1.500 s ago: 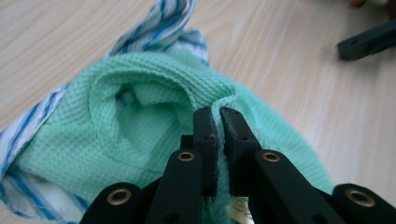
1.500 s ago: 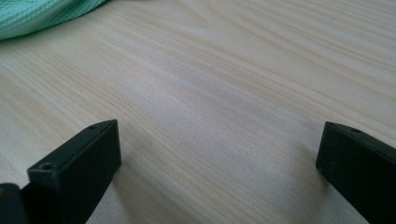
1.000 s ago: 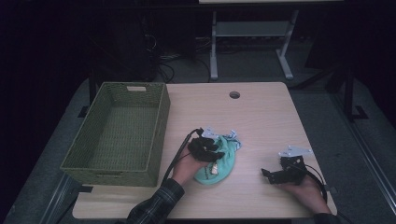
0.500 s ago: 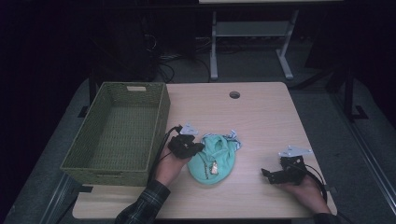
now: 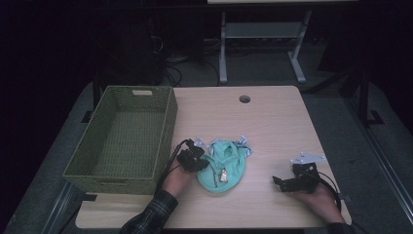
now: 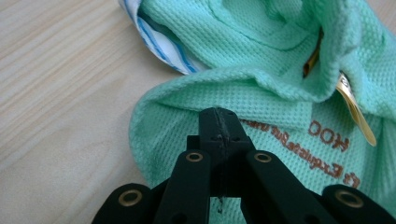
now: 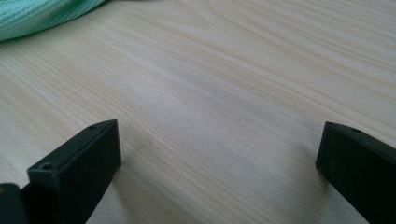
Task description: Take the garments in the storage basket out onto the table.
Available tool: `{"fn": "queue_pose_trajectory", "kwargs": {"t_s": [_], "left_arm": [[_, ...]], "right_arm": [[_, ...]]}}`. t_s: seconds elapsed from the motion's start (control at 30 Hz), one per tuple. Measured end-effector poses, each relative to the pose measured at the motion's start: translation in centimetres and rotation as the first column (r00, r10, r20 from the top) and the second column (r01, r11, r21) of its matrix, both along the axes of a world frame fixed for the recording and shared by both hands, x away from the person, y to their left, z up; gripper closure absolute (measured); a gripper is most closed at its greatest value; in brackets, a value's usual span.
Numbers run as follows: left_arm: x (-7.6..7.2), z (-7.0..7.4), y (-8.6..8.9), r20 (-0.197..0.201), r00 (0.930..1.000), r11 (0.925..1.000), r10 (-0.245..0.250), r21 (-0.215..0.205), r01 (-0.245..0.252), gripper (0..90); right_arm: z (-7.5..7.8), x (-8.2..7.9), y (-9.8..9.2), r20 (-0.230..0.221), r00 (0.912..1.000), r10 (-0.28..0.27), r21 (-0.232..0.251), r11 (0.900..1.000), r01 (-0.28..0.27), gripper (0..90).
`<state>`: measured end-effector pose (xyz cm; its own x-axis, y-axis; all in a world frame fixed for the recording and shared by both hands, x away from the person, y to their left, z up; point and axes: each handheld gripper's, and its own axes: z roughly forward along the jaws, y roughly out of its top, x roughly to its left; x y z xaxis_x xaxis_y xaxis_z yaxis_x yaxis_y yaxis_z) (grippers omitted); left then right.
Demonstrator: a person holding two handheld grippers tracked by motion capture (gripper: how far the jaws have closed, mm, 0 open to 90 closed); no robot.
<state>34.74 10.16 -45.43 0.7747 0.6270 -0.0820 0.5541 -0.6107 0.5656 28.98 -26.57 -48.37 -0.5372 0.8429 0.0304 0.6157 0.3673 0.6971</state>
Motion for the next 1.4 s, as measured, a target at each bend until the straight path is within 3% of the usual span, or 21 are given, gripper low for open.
{"fn": "queue_pose_trajectory", "kwargs": {"t_s": [0.33, 0.53, 0.57, 0.6, 0.7, 0.77, 1.0, 1.1, 1.33, 1.4], "left_arm": [[-1.7, -0.2, -0.3, -0.016, 0.9979, 0.9974, -0.063, -0.037, 0.063, 88.4], [-2.3, -0.2, -0.6, -0.018, 0.9952, 0.9947, -0.097, -0.037, 0.096, 87.7], [-2.4, -0.2, -0.7, -0.010, 0.9947, 0.9940, -0.102, -0.041, 0.102, 87.7], [-2.4, -0.2, -0.7, -0.010, 0.9947, 0.9940, -0.102, -0.041, 0.102, 87.8], [-2.4, -0.3, -0.6, -0.009, 0.9937, 0.9928, -0.112, -0.044, 0.111, 87.9], [-2.4, -0.3, -0.5, -0.008, 0.9939, 0.9927, -0.110, -0.052, 0.109, 88.4], [-2.4, -0.4, -0.4, -0.011, 0.9936, 0.9921, -0.112, -0.058, 0.111, 89.3], [-2.5, -0.3, -0.4, -0.010, 0.9927, 0.9918, -0.120, -0.046, 0.119, 89.3], [-2.3, -0.3, -0.3, -0.021, 0.9918, 0.9908, -0.126, -0.052, 0.125, 89.3], [-2.3, -0.4, -0.3, -0.030, 0.9938, 0.9912, -0.107, -0.082, 0.104, 89.4]], "right_arm": [[0.0, 0.0, 0.0, -0.001, 1.0000, -0.003, 0.000, 1.000, 0.003, 0.0], [0.2, 0.1, 0.1, -0.017, 0.9999, 0.004, -0.008, 1.000, -0.004, 0.0], [0.6, 0.2, 0.3, -0.047, 0.9988, 0.015, -0.017, 1.000, -0.016, 7.1], [0.8, 0.2, 0.3, -0.045, 0.9983, 0.038, -0.013, 0.999, -0.038, 16.2], [1.4, 0.6, 0.3, -0.048, 0.9964, 0.070, 0.051, 0.996, -0.067, 18.6], [1.6, 1.0, 0.5, -0.027, 0.9962, 0.083, 0.044, 0.996, -0.082, 20.5], [2.2, 1.9, 1.8, -0.017, 0.9915, 0.129, 0.050, 0.990, -0.128, 31.2], [2.9, 2.4, 2.5, -0.005, 0.9878, 0.155, 0.075, 0.985, -0.155, 42.0], [3.9, 3.9, 3.3, 0.026, 0.9799, 0.198, 0.115, 0.973, -0.199, 56.7], [4.1, 4.3, 3.6, 0.034, 0.9775, 0.208, 0.124, 0.970, -0.211, 59.7]]}}
